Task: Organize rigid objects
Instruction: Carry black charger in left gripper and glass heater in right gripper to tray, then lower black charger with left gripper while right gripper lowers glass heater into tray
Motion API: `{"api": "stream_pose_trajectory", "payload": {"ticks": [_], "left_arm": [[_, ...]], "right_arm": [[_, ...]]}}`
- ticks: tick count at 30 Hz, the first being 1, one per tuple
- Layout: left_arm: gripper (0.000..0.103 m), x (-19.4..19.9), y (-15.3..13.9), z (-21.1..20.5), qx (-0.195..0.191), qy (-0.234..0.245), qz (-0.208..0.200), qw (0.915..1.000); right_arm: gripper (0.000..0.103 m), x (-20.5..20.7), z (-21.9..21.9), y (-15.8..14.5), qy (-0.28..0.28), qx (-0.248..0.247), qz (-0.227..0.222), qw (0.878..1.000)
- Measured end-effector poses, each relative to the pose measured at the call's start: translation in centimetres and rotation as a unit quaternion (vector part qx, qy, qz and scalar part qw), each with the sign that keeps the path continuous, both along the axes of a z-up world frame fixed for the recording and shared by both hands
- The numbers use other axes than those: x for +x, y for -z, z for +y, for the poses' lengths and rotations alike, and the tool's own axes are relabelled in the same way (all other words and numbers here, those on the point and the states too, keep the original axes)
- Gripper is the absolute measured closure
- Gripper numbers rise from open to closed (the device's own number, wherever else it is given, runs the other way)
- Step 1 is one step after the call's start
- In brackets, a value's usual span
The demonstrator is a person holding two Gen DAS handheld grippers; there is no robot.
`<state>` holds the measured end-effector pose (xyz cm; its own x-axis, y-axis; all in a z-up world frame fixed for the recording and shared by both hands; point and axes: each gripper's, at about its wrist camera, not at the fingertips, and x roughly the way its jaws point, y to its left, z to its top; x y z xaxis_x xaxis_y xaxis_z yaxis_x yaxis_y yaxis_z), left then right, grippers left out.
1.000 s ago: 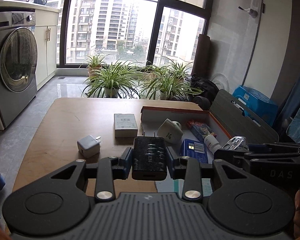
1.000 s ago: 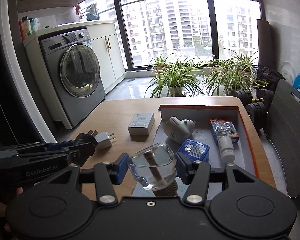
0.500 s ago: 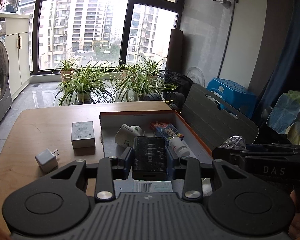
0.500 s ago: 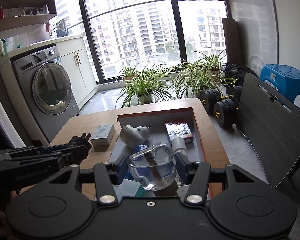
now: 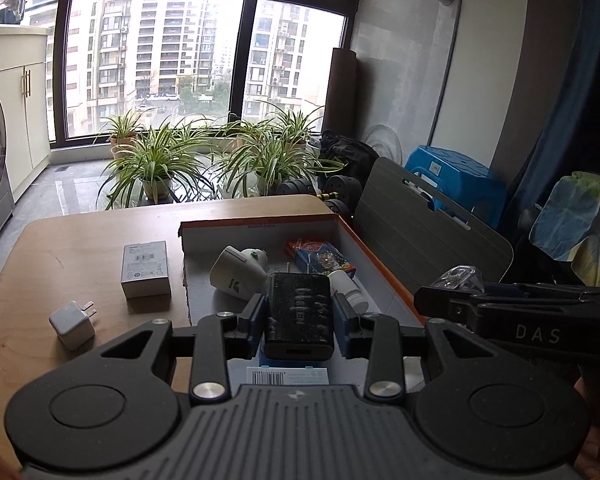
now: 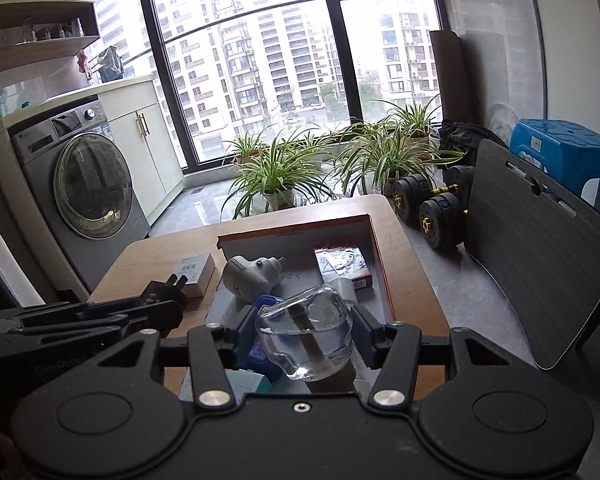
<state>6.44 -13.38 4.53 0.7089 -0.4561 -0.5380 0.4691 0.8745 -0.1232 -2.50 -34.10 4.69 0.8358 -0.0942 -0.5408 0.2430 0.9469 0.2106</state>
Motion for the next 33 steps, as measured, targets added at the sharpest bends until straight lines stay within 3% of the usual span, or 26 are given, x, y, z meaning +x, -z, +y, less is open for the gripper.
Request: {"api": "stream_pose_trajectory", "payload": {"ticks": [33], "left_arm": [[0.067,1.4,0.9,-1.6,0.005,-0.004,0.02,0.9998]], "right_arm": [[0.041,2.3,-0.7,1.1,-0.005,0.006,0.011,1.0]]}}
